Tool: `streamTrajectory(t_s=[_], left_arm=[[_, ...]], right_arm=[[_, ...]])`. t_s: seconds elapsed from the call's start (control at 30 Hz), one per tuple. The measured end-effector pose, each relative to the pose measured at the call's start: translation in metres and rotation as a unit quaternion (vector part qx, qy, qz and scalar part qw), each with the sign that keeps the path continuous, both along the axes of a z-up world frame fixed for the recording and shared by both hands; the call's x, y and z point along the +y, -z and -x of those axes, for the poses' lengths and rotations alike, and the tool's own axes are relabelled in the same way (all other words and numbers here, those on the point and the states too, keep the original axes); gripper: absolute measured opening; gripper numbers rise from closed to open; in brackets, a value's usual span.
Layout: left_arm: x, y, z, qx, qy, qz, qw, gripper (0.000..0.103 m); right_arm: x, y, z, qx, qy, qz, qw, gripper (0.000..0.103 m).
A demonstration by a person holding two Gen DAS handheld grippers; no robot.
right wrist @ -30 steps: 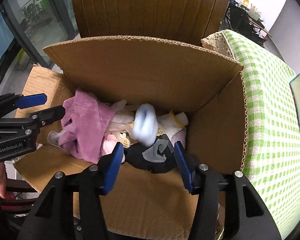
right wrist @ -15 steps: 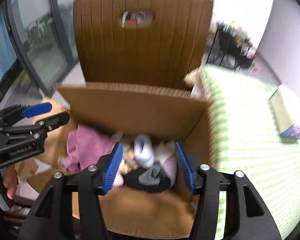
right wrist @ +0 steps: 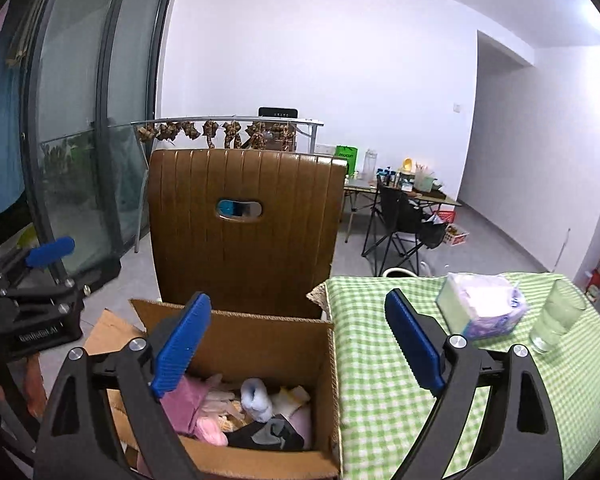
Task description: Organize soft objects
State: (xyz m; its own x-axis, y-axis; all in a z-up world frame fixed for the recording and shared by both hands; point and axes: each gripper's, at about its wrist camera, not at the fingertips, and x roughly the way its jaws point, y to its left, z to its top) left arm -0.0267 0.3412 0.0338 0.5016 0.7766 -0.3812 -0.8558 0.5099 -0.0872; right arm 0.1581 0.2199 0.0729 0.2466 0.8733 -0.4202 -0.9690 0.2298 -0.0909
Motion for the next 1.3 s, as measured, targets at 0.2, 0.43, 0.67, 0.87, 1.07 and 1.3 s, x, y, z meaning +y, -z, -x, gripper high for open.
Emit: streamTrajectory(t_s=[0.2,0.43,0.67,0.87,1.07,1.3], left_arm=[[-0.022,-0.013,0.003,-0.002,0.009,-0.014,0.9999,0.093],[-0.039,-0.022,-0.001,-0.003,0.028,-0.026,0.9993,0.093],[-0.061,-0.024,-0.036,-0.002,0.088,-0.035,0.9955,0.093],[-0.104,-0.024,-0.098,-0.002,0.182,-0.035,0.9826,0.093],[-0.172,-0.016,-0.166,-0.003,0.295,-0.021,0.9554,0.093],[-0.269,-0.011,-0.229,0.002,0.421,-0.012,0.9071,0.093]], right_arm=[[-0.022,-0.001,-0.001,0.010,0.019,-0.009,1.000,0.085],[-0.037,-0.004,-0.005,0.014,0.042,-0.017,0.999,0.085],[-0.074,-0.005,-0.026,0.016,0.093,-0.019,0.995,0.085],[-0.140,0.003,-0.067,0.026,0.190,-0.012,0.981,0.085],[-0.247,0.003,-0.103,0.019,0.321,-0.003,0.947,0.085],[-0.388,0.008,-0.119,0.032,0.476,0.015,0.879,0.085]])
